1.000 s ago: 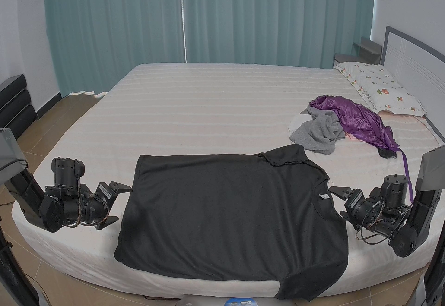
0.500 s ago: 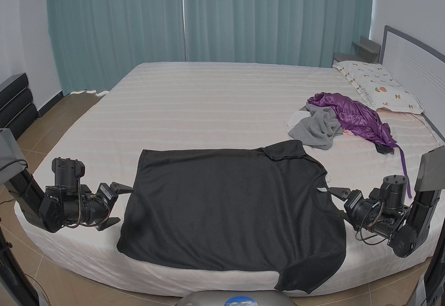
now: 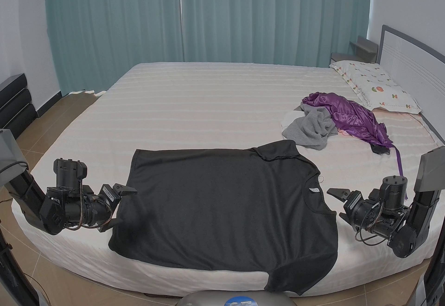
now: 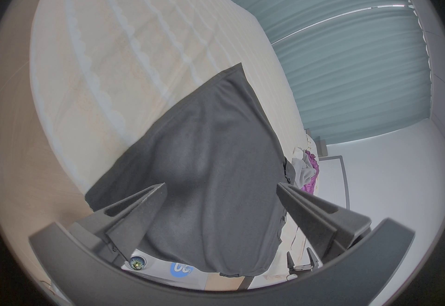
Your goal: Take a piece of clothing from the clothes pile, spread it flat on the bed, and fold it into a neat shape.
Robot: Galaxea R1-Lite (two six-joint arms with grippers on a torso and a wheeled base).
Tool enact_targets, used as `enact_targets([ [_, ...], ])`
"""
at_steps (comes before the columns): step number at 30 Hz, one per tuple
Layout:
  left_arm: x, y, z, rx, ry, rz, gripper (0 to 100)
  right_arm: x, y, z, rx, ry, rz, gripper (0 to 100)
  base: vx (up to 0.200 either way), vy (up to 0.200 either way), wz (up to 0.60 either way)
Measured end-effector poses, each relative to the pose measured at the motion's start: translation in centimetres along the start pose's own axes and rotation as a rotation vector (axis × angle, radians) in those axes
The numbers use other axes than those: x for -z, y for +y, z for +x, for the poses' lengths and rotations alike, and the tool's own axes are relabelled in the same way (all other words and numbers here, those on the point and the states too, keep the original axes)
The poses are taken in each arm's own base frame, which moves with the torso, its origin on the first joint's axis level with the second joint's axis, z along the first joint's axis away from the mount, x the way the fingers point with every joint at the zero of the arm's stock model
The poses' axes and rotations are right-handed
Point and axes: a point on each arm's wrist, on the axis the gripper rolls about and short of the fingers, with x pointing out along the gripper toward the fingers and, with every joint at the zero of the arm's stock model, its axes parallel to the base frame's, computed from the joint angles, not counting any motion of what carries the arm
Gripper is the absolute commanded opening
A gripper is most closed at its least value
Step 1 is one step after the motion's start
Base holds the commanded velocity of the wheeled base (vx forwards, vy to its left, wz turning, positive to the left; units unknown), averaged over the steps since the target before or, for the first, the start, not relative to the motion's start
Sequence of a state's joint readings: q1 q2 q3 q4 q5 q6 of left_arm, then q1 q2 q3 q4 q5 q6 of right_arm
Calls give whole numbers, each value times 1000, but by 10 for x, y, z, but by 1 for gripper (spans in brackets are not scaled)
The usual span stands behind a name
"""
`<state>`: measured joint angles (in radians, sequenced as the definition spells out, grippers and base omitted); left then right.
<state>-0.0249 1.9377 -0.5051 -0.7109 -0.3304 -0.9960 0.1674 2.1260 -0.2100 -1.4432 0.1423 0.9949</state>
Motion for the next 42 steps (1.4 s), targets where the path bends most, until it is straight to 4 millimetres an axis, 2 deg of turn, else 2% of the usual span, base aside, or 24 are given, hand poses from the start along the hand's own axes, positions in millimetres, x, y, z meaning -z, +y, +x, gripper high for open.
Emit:
enact_targets([
  [6, -1, 0, -1, -2, -7, 8, 100, 1, -1, 0, 3, 5, -1, 100, 0, 0, 0],
  [13, -1, 6, -5, -20, -13, 99, 100, 2, -2, 1, 8, 8, 0, 100, 0, 0, 0],
  [31, -1, 11, -8, -35, -11, 133, 100, 3, -3, 1, 14, 13, 0, 100, 0, 0, 0],
  [42, 0, 29, -14, -108, 33, 273, 100, 4, -5, 3, 23, 19, 1, 100, 0, 0, 0],
])
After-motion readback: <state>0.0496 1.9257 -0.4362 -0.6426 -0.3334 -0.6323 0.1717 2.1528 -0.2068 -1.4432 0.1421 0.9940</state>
